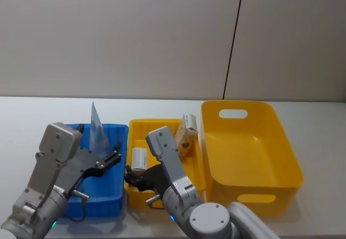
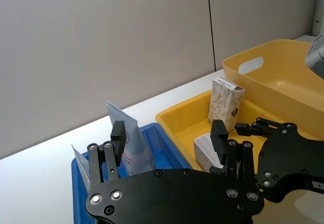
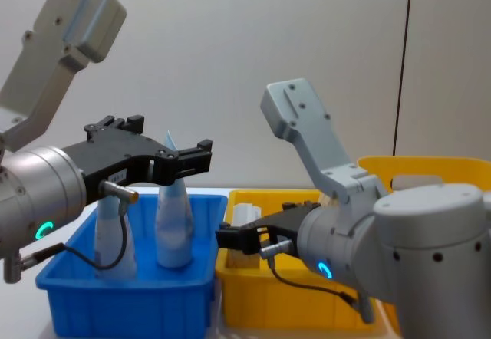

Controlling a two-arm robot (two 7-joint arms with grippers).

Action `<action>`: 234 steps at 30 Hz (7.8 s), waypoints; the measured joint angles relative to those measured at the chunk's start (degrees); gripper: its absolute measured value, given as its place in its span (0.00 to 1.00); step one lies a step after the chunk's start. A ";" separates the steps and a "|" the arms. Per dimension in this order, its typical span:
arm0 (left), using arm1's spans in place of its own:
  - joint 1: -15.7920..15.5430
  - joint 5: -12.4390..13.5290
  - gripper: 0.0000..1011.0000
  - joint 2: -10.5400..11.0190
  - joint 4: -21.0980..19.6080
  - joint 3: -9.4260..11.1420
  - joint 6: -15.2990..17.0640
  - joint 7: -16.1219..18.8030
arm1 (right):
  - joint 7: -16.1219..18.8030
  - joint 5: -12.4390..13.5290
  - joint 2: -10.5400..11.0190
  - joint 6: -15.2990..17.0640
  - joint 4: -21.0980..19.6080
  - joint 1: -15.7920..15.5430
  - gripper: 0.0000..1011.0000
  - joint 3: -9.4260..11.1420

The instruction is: Bimanual collaborative sorting of washing and personal care products

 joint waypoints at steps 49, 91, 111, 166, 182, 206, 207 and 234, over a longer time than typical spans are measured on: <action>0.00 0.00 0.99 0.00 0.00 0.00 0.00 0.00 | 1.37 3.77 -7.35 -16.29 12.53 0.31 0.94 5.66; 0.00 0.00 0.99 0.00 0.00 0.00 0.00 0.00 | 2.79 4.35 -8.09 -19.33 14.33 0.84 0.00 6.20; 0.00 0.00 0.99 0.00 0.00 0.00 0.00 0.00 | 2.84 4.29 -8.09 -19.46 14.35 0.80 0.00 6.25; 0.00 0.00 0.99 0.00 0.00 0.00 0.00 0.00 | 3.16 1.50 -7.66 -20.31 12.39 0.54 0.82 6.93; 0.00 0.00 0.99 0.00 0.00 0.00 0.00 0.00 | 3.88 2.69 -8.20 -15.05 11.62 -0.32 0.99 8.02; 0.00 0.00 0.99 0.00 0.00 0.00 0.00 0.00 | 4.21 1.81 -9.48 -12.76 16.41 2.39 0.99 9.09; 0.00 0.00 0.99 0.00 0.00 0.00 0.00 0.00 | 4.21 1.78 -9.50 -12.73 16.46 2.42 0.99 9.12; 0.00 0.00 0.99 0.00 0.00 0.00 0.00 0.00 | 3.94 1.17 -9.65 -12.34 17.19 2.73 0.56 9.55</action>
